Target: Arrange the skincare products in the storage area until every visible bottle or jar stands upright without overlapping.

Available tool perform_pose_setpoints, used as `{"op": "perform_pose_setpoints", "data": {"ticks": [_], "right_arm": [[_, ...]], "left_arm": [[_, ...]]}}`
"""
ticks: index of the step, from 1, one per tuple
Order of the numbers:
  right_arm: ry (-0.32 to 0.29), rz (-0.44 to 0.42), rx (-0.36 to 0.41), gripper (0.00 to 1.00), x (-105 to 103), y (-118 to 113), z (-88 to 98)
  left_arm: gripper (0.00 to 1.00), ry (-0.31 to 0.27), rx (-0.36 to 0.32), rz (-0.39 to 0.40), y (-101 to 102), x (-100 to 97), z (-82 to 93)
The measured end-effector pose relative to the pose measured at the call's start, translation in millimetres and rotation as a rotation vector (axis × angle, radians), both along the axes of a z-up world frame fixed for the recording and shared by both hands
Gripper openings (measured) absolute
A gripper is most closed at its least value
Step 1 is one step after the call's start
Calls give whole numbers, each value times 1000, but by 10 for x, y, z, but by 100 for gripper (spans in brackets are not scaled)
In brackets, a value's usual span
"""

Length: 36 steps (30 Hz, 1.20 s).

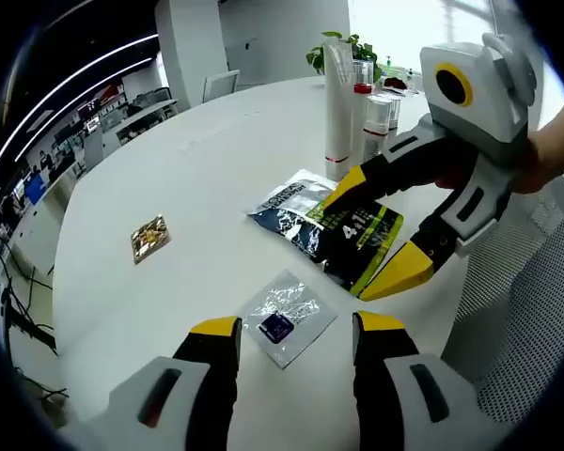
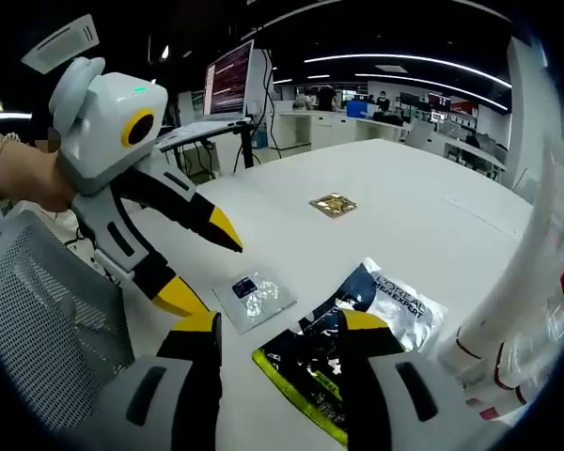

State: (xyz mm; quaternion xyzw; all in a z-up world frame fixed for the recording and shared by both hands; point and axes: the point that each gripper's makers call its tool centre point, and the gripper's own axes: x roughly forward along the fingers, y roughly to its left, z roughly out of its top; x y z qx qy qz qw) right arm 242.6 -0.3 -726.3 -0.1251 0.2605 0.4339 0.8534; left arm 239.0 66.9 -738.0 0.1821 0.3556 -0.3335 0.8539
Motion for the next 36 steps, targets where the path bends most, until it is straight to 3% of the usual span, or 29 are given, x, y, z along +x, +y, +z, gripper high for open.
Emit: {"op": "perform_pose_setpoints", "data": {"ticks": [7,14,23,36], "right_arm": [[1,-19,8,66,-79,-131,74],[6,-40,28,75,-202,-283,137],[28,-81,43,86,-368,-505,264],[24,-211,77,97,-348,-1017,372]], "left_arm": [[59,15,-37,42,-32,-64,74],[69,25,-64,59,-92,-187,185],[75,40,-82,81,-101,-296,203],[83,54,-103,138,-55,-465,265]]}}
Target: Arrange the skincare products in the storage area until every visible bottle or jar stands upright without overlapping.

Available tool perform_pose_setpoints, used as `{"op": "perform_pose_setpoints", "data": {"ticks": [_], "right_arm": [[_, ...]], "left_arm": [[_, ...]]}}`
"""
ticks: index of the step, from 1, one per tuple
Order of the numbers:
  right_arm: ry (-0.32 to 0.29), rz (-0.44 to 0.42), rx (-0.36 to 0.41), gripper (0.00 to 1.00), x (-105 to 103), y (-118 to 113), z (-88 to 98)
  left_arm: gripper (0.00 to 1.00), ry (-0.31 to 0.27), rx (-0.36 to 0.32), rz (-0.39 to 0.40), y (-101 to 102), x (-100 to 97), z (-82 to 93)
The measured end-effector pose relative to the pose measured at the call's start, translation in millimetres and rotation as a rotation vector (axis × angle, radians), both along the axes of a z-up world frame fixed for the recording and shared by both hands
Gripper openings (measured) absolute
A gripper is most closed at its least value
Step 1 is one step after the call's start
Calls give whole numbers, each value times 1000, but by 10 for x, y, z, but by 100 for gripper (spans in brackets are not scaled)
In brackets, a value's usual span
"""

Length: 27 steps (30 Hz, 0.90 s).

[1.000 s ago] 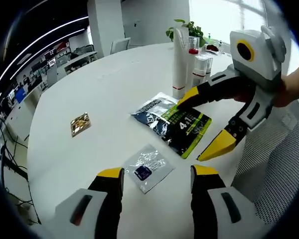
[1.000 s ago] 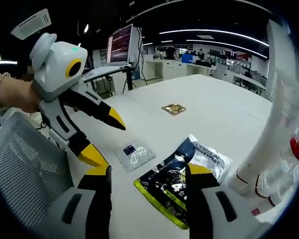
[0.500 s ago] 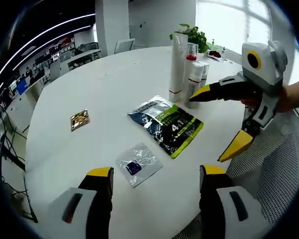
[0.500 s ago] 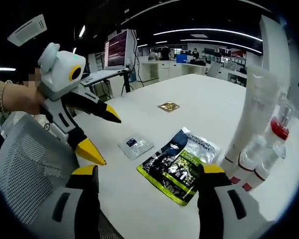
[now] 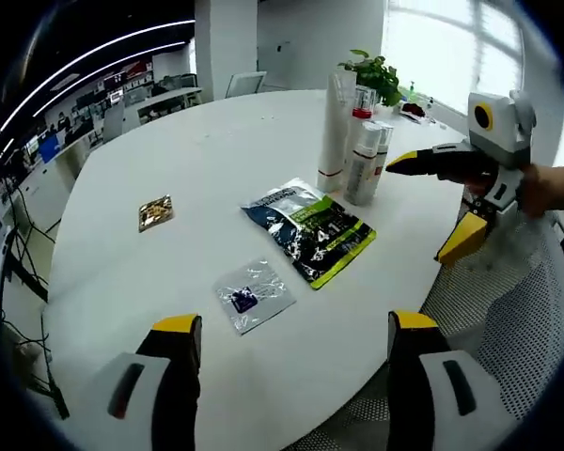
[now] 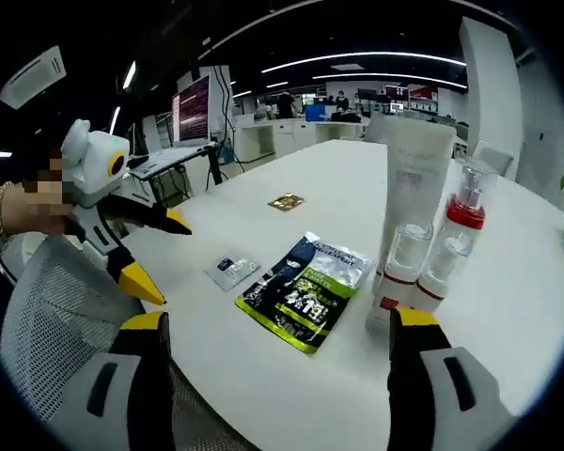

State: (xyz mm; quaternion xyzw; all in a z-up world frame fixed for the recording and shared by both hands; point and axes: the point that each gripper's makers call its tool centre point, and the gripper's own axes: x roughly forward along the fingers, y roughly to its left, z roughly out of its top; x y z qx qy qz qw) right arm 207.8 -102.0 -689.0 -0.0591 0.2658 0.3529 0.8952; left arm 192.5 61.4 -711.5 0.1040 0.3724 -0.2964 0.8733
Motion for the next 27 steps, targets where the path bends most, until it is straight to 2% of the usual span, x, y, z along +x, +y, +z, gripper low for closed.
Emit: {"op": "perform_pose_setpoints", "data": {"ticks": [13,21,27], "right_arm": [[-38,-129,32,98,80,-519,215],[-57,-194,37,98,146,-736,275],[-60,-217,41,97,162,-777,271]], "left_arm": [[92,4,-36,74,131,-56,128],[97,6,-39,103,220,-91,161],[98,13,-37,128,301,-123,161]]}}
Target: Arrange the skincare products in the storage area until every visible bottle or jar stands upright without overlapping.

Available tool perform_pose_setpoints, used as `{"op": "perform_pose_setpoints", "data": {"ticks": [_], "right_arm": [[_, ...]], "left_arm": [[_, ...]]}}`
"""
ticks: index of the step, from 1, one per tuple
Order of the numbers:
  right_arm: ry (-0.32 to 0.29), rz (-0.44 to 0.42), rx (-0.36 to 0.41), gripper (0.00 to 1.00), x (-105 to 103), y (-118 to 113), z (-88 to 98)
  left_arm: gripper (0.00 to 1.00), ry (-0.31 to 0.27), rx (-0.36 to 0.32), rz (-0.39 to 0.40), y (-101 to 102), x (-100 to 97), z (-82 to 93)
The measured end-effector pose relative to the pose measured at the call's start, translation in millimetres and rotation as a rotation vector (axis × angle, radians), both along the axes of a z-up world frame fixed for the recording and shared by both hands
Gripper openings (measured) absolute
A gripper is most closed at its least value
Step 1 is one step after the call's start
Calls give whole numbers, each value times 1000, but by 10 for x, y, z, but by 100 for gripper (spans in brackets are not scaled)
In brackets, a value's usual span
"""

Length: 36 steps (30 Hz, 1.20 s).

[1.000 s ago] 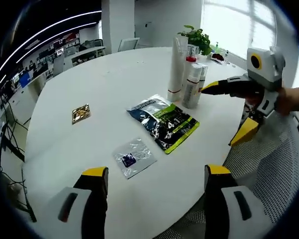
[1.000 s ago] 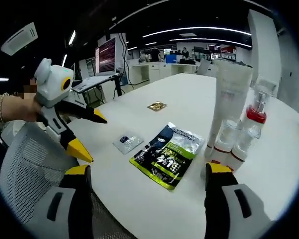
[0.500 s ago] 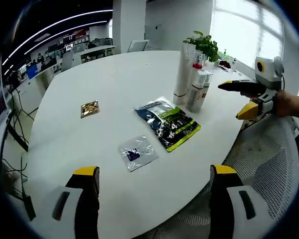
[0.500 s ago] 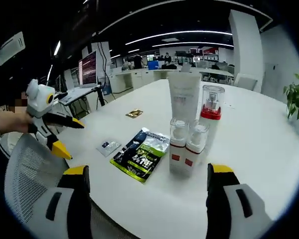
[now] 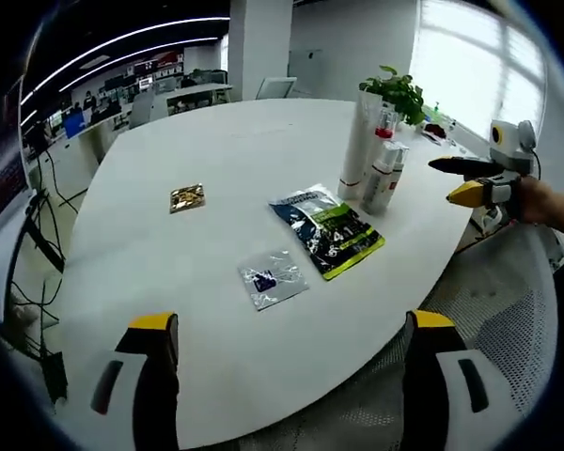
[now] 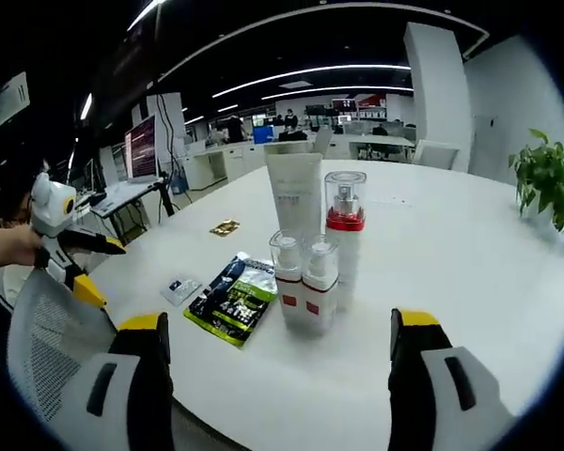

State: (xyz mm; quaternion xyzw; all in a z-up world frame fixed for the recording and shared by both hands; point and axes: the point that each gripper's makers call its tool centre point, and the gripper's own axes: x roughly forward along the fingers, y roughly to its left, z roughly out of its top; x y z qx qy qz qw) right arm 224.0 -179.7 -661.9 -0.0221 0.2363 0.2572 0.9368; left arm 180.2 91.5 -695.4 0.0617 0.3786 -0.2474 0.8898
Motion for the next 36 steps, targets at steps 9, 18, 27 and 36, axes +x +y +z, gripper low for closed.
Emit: {"op": "perform_pose_setpoints", "data": {"ticks": [9,18,27,36], "right_arm": [[0,8,-12,97,0,12,-8],[5,15,-32,96,-9,7,-43],[-10,18,-42,96,-5,6,-32],[-6,6,-52,95,-19,-18,-49]], "left_arm": [[98,0,16,0,18,10,23],[98,1,22,-8,3,54,37],[97,3,40,-17,23,196,51],[96,-5,52,-22,48,417,87]]}}
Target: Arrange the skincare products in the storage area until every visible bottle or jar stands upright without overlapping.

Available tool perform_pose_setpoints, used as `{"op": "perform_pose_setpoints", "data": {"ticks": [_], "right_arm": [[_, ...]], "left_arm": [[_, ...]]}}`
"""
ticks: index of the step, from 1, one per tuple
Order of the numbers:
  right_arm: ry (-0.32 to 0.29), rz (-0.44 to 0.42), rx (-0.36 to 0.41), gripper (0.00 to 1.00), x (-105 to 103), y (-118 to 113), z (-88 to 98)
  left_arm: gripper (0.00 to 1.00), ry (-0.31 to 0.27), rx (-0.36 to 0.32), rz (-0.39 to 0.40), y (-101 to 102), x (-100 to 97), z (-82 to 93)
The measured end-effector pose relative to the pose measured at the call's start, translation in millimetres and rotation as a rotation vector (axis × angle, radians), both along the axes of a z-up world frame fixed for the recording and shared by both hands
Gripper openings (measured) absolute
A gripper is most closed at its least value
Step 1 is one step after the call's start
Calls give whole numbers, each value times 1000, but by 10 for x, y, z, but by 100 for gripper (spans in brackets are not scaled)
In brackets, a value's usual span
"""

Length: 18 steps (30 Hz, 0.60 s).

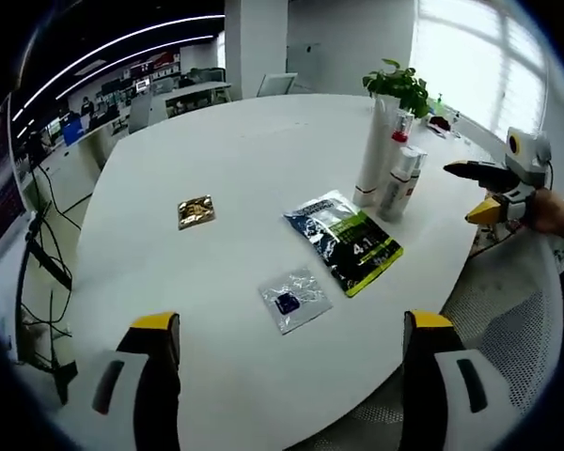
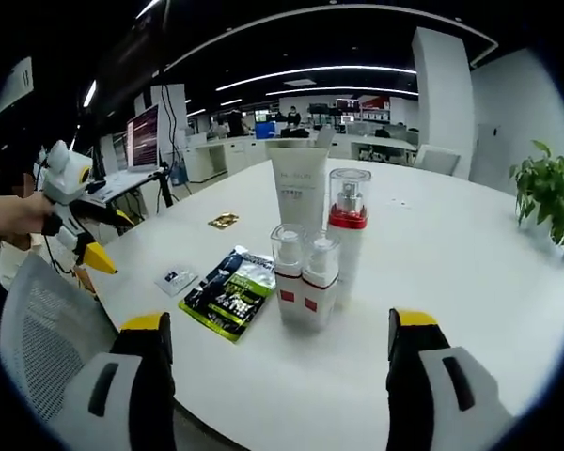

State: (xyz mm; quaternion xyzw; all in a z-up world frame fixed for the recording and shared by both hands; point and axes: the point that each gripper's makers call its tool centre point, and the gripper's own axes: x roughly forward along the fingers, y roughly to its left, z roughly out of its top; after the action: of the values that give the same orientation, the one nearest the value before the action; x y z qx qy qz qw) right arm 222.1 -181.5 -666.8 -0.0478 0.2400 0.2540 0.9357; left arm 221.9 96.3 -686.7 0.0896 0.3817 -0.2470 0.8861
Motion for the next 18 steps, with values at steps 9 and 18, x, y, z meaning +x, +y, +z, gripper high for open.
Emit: {"op": "perform_pose_setpoints", "data": {"ticks": [9,18], "right_arm": [[-2,28,-29,95,-19,49,-20],[23,22,-31,95,-54,52,-28]], "left_arm": [[94,5,12,-9,3,235,-5],[92,22,38,-27,37,552,-48]]}}
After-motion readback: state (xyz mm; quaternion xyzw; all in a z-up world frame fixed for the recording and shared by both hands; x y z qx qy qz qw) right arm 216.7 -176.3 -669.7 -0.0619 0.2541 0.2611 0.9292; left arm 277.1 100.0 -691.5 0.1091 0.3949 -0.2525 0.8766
